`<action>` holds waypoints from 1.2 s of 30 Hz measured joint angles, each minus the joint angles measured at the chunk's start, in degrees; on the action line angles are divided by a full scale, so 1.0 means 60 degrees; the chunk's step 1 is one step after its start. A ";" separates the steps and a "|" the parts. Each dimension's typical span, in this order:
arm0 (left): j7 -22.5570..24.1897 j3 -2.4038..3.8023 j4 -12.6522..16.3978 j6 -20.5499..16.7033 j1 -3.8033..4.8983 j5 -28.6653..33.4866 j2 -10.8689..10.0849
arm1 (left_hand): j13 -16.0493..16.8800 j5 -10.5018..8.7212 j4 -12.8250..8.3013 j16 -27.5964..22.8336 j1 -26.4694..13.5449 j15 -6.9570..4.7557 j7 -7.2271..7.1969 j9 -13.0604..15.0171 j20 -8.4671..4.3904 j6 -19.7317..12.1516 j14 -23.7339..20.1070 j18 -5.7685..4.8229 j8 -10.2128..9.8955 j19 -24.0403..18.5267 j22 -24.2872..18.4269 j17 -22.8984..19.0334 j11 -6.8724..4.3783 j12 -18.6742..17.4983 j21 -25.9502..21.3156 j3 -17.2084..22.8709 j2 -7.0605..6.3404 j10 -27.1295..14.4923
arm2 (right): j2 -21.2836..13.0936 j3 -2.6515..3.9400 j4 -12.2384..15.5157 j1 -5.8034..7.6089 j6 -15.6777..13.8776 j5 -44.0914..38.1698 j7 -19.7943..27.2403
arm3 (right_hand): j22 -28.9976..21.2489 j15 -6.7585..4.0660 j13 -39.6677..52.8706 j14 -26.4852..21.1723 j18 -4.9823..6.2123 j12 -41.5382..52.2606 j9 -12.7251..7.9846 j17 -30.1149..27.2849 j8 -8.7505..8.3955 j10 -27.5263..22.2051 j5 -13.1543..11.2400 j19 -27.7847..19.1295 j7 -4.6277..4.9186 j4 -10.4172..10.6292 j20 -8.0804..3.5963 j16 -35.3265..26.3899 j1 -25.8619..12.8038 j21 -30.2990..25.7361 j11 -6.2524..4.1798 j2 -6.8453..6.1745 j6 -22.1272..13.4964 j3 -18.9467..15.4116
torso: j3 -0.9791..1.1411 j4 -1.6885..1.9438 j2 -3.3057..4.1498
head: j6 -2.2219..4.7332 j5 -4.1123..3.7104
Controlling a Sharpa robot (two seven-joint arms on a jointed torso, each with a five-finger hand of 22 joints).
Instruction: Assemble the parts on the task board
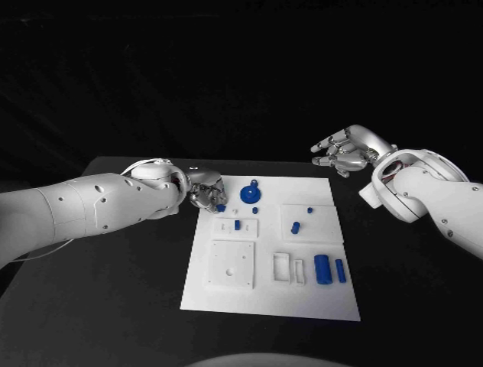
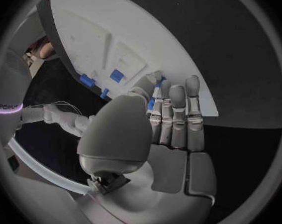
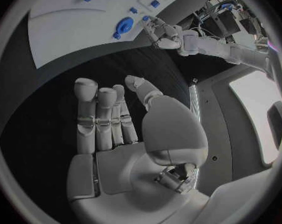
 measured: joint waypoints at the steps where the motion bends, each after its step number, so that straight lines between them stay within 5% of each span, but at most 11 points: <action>1: -0.0006 0.0006 0.0000 0.0016 0.0000 0.0002 0.0020 | 0.0013 0.0156 0.0028 0.0002 -0.0006 0.0000 -0.0001 0.0000 0.0000 -0.0045 0.0000 0.0000 0.0000 0.0000 0.0000 0.0000 0.0016 0.0007 0.0010 0.0028 0.0006 -0.0048 | 0.0001 0.0000 0.0000 0.0000 0.0000 0.0000 0.0000 | 0.0000 0.0000 0.0000 0.0000 0.0001 0.0000 0.0000 0.0003 0.0000 0.0000 0.0000 0.0000 0.0000 0.0000 0.0000 0.0000 0.0000 0.0000 0.0000 0.0000 0.0000 0.0000 | 0.0000 -0.0001 0.0000 | -0.0002 0.0000; 3: -0.0019 0.0012 -0.0006 0.0046 0.0004 0.0004 0.0048 | 0.0038 0.0416 0.0111 0.0060 -0.0087 0.0000 -0.0015 0.0011 0.0000 -0.0193 0.0000 0.0000 0.0012 0.0000 0.0000 0.0000 0.0017 0.0051 0.0043 0.0111 -0.0046 -0.0049 | 0.0001 0.0000 0.0002 0.0000 0.0001 0.0000 0.0000 | 0.0000 0.0000 0.0000 0.0000 0.0000 0.0000 0.0000 0.0004 0.0000 0.0000 0.0000 0.0000 0.0000 0.0000 0.0000 0.0000 0.0000 0.0000 0.0000 0.0000 0.0000 0.0000 | 0.0000 -0.0005 0.0000 | -0.0004 -0.0003; 10: -0.0043 0.0023 -0.0063 0.0168 0.0023 0.0015 0.0089 | 0.0129 0.0479 0.0461 0.0188 -0.0073 -0.0035 -0.0022 0.0035 0.0000 -0.0283 -0.0035 0.0000 0.0034 0.0000 -0.0001 0.0000 -0.0016 0.0238 0.0080 0.0304 -0.0128 -0.0082 | 0.0003 0.0000 0.0014 0.0000 0.0006 0.0000 0.0000 | 0.0000 0.0000 -0.0001 0.0000 0.0001 0.0000 0.0000 0.0003 0.0000 -0.0001 0.0000 0.0000 -0.0001 0.0000 0.0000 0.0000 0.0000 0.0000 0.0001 0.0000 0.0001 0.0000 | 0.0001 -0.0007 0.0003 | -0.0016 -0.0021; 20: -0.0122 0.0046 -0.0080 0.0365 0.0051 0.0028 0.0114 | 0.0208 0.0701 0.0485 0.0417 -0.0095 -0.0035 0.0023 0.0018 0.0000 -0.0394 -0.0035 0.0000 0.0000 0.0000 -0.0003 0.0019 0.0014 0.0416 0.0301 0.0328 -0.0302 -0.0114 | 0.0002 0.0000 0.0014 0.0000 0.0012 0.0002 0.0000 | 0.0000 0.0000 -0.0001 0.0000 0.0001 0.0000 0.0000 0.0002 0.0000 -0.0002 0.0000 0.0000 -0.0003 0.0000 0.0000 0.0000 0.0000 0.0000 0.0002 0.0000 0.0003 0.0000 | -0.0003 -0.0005 0.0002 | -0.0037 -0.0041; 26: -0.0136 0.0045 -0.0074 0.0433 0.0054 0.0034 0.0082 | 0.0266 0.0701 0.0376 0.0551 -0.0123 -0.0083 -0.0248 -0.0038 -0.0052 -0.1361 0.0015 0.0000 -0.0121 0.0053 -0.0003 0.0040 -0.0057 0.0516 0.0374 0.0219 -0.0430 -0.0040 | -0.0001 0.0000 0.0011 0.0000 0.0015 0.0002 0.0000 | 0.0000 0.0000 -0.0002 0.0000 0.0000 0.0000 0.0000 0.0001 0.0000 -0.0002 0.0000 0.0000 -0.0006 -0.0001 0.0000 0.0000 0.0000 0.0000 0.0002 0.0000 0.0006 0.0000 | -0.0005 0.0003 -0.0001 | -0.0038 -0.0042; 36: -0.0103 0.0039 -0.0049 0.0387 0.0044 0.0046 0.0056 | 0.0297 0.0662 0.0351 0.0588 -0.0123 -0.0087 -0.0254 -0.0023 -0.0086 -0.1451 0.0018 0.0000 -0.0127 0.0087 -0.0004 0.0040 -0.0056 0.0517 0.0374 -0.0068 -0.0430 -0.0041 | -0.0002 0.0000 0.0011 0.0000 0.0019 0.0002 0.0000 | 0.0000 0.0000 0.0006 0.0000 0.0000 0.0000 0.0000 0.0000 0.0000 -0.0003 0.0000 0.0000 -0.0012 -0.0001 0.0000 0.0000 0.0000 0.0000 0.0003 0.0000 0.0012 0.0001 | -0.0011 0.0007 -0.0002 | -0.0045 -0.0040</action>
